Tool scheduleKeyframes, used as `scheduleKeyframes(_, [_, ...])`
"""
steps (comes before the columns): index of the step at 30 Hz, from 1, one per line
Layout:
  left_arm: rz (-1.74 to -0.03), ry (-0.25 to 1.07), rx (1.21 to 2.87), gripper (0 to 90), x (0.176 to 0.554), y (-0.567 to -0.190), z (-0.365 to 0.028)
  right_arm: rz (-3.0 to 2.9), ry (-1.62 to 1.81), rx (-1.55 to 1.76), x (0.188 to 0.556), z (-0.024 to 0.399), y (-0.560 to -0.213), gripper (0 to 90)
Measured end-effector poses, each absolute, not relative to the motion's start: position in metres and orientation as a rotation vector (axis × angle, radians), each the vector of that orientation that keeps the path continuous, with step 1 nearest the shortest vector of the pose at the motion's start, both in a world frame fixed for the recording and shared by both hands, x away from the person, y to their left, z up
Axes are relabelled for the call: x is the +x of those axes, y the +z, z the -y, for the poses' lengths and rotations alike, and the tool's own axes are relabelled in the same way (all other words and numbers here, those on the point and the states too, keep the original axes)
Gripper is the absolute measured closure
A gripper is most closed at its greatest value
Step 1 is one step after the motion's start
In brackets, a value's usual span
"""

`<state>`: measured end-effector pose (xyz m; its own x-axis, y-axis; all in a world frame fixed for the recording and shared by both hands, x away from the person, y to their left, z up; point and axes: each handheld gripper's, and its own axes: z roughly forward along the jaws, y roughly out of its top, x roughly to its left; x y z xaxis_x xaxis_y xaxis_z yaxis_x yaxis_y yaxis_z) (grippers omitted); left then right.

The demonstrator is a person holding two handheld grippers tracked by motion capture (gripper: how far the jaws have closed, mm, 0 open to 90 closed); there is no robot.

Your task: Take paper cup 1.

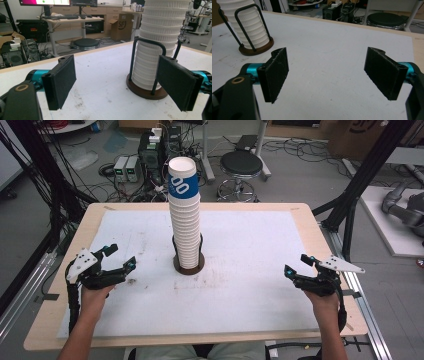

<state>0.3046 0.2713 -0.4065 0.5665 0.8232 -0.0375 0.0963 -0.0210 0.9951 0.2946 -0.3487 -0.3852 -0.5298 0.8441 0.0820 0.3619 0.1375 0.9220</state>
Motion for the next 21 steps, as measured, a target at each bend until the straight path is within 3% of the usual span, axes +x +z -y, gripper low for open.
scheduleKeyframes(12, [-0.813, 0.689, 1.509, 16.5, 0.302, -0.406, -0.269, -2.013, 1.434, 1.097, 0.296, 0.333, -0.371, 20.2])
scheduleKeyframes(21, [-0.802, 0.678, 1.514, 16.5, 0.301, -0.406, -0.267, -2.044, 1.546, 0.991, 0.307, 0.310, -0.335, 20.2])
